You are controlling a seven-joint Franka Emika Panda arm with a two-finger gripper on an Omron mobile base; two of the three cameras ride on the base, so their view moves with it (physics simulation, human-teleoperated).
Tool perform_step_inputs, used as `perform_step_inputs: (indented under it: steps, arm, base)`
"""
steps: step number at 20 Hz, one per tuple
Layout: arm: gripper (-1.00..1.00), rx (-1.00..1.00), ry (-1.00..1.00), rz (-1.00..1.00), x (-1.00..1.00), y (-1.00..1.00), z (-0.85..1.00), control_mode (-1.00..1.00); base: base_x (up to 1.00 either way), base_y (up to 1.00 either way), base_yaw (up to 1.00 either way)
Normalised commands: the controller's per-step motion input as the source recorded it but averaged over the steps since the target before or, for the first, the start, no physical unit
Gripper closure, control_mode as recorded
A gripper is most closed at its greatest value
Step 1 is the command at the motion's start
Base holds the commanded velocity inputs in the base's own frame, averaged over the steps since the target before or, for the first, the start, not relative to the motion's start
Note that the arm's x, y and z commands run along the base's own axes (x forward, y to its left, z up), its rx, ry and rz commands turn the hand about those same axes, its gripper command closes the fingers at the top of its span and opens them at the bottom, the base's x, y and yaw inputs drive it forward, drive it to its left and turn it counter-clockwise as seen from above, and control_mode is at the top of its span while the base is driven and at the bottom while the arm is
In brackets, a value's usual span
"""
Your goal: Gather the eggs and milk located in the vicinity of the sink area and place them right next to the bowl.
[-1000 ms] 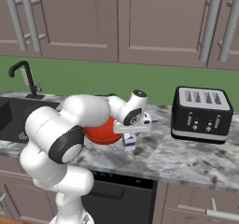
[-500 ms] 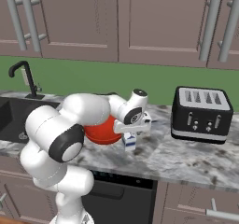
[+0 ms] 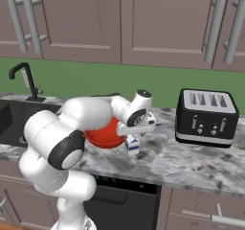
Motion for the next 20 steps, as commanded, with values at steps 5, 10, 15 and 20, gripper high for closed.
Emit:
perform_step_inputs:
  steps: [5,10,15,20]
  arm:
    - [-1.0,0.0,-0.07,0.01,-0.17,0.0,0.28,-1.0]
    - [-1.0,0.0,-0.01,0.03,-0.24,0.04,0.31,-1.0]
    - [-1.0,0.0,0.03,0.09,-0.18,0.23,0.27,-1.0]
    - [-1.0,0.0,0.03,0.14,-0.18,0.45,0.13,-1.0]
  base:
    - [0.0,0.0,0.0]
    - [0.0,0.0,0.0]
    - [0.0,0.0,0.0]
    - [0.0,0.0,0.0]
